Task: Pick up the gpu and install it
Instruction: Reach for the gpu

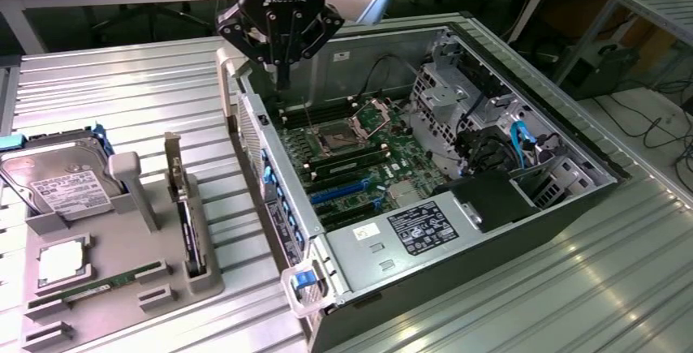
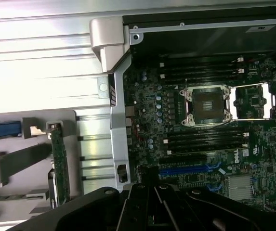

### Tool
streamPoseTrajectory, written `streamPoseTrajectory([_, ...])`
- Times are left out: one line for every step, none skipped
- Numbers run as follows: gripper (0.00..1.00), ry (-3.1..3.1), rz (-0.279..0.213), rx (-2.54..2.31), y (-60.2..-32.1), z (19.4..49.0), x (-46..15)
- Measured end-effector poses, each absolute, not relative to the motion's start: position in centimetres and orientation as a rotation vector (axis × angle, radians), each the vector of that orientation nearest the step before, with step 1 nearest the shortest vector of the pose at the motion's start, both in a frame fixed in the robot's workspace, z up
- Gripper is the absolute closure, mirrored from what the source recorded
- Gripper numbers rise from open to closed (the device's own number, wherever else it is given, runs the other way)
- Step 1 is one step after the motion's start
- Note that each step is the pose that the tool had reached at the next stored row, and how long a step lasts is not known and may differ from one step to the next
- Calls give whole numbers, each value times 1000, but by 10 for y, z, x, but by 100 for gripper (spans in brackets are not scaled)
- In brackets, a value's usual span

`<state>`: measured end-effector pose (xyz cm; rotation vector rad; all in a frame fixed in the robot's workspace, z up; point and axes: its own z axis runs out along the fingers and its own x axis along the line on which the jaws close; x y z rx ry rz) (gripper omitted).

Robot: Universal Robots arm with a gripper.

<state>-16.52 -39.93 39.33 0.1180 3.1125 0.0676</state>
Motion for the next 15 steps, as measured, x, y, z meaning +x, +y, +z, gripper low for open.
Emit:
streamPoseTrajectory([89,3113,68,118,-399,393,-165])
streamPoseTrajectory([89,3112,68,118,-399,393,-166])
streamPoseTrajectory([89,3113,68,118,-399,393,-166])
streamPoseTrajectory([89,3113,68,118,-399,393,-166])
streamPoseTrajectory([89,3112,68,118,-399,393,-166])
streamPoseTrajectory([89,3112,68,118,-399,393,-166])
streamPoseTrajectory([89,3112,68,118,-399,393,-167])
streamPoseTrajectory([89,3112,68,118,-399,393,-167])
streamPoseTrajectory([89,3113,68,118,-399,393,-167])
streamPoseTrajectory([89,3113,68,118,-399,393,-167])
streamPoseTrajectory([89,3113,68,118,-399,393,-167])
streamPoseTrajectory([89,3113,68,118,-399,393,-168])
streamPoseTrajectory([89,3113,68,118,-399,393,-168])
streamPoseTrajectory([89,3112,68,118,-399,393,-168])
streamPoseTrajectory([89,3112,68,118,-399,393,-168])
